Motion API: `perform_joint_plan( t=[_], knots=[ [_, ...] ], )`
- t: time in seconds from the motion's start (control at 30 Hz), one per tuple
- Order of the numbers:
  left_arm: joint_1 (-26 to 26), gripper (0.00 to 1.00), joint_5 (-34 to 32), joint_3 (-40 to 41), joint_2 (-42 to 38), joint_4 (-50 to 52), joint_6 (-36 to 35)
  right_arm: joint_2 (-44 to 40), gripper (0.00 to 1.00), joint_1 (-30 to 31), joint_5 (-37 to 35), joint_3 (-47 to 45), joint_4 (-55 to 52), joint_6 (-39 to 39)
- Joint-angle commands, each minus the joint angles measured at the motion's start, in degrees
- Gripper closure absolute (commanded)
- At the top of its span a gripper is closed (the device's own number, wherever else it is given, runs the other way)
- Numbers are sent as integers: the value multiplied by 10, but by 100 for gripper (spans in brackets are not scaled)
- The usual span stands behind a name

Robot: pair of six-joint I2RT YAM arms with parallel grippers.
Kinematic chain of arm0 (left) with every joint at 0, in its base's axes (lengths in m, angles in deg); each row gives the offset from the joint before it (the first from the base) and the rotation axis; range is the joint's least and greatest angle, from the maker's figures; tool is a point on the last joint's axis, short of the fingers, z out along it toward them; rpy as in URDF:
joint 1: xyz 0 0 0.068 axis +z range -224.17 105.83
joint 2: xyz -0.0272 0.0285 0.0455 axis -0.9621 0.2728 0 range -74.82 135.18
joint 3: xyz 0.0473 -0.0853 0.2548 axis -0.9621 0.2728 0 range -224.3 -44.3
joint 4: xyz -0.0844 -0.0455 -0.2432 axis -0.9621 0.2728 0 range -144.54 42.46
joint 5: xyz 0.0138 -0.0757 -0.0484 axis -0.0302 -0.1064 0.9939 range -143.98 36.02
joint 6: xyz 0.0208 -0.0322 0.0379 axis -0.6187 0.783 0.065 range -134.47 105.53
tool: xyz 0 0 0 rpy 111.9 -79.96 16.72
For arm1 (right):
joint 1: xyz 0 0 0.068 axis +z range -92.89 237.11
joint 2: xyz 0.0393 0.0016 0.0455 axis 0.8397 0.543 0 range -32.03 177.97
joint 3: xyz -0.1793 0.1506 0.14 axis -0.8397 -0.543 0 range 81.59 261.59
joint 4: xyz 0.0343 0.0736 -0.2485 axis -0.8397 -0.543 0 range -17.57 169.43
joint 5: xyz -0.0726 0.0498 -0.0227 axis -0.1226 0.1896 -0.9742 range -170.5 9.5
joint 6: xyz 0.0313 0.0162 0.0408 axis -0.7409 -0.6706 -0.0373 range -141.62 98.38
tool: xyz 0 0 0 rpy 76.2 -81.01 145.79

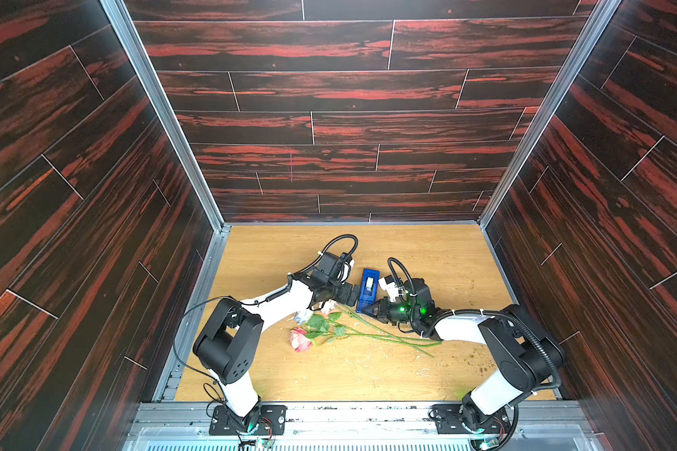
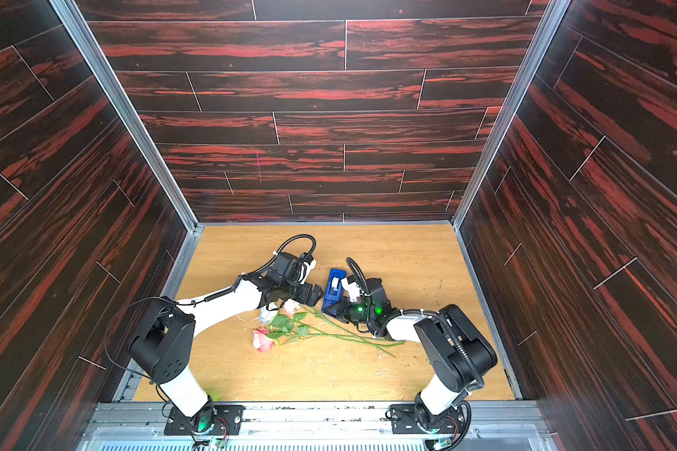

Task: Wrap bouquets with tape
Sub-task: Pull the tape from the tape cutter.

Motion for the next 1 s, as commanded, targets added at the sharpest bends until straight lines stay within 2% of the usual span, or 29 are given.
perform_joint_plan(
  t=[0.0,0.37,0.6,0.97],
  knots=[
    [-9,7,-7,5,-9,29,-38,-16,100,9,22,-7,5,-5],
    [-24,8,-28,-33,41,51,-60,-13,100,9,23,-15,15,-11],
    [-28,8,-57,-51,34,57,-67,-11,100,9,24,-35,27,-15],
    [-32,8,-59,-65,56,54,-60,1,100,19,27,-39,55,-30]
  ],
)
